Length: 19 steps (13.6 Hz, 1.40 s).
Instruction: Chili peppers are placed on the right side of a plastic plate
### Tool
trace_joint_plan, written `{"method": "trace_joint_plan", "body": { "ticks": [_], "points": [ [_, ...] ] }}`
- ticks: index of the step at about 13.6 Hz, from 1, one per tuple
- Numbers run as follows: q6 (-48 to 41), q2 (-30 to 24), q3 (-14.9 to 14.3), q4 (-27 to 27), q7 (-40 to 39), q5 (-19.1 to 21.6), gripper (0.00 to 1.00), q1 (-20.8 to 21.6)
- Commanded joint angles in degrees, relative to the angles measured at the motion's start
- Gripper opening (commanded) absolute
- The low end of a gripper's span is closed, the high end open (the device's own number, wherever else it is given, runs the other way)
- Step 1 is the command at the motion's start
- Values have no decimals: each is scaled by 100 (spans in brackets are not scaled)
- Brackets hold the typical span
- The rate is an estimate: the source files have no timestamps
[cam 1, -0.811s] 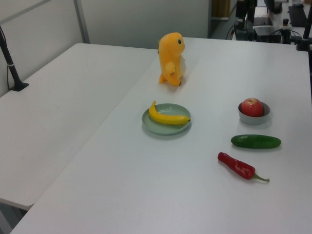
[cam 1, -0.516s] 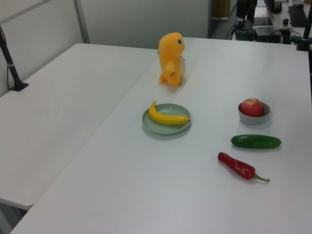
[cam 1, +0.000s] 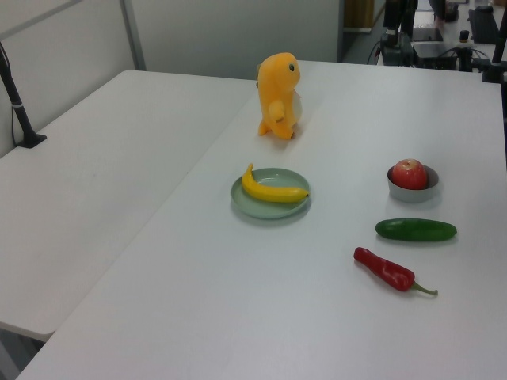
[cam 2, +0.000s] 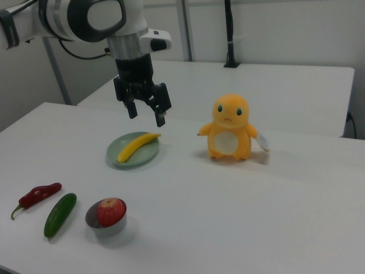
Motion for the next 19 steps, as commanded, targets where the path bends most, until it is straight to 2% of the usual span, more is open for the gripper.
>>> {"method": "trace_joint_plan", "body": {
  "ticks": [1, 19],
  "points": [
    [-119, -63, -13, -18, -35, 25, 100, 18],
    [-102, 16, -13, -26, -35, -11, 100, 70]
  ]
}}
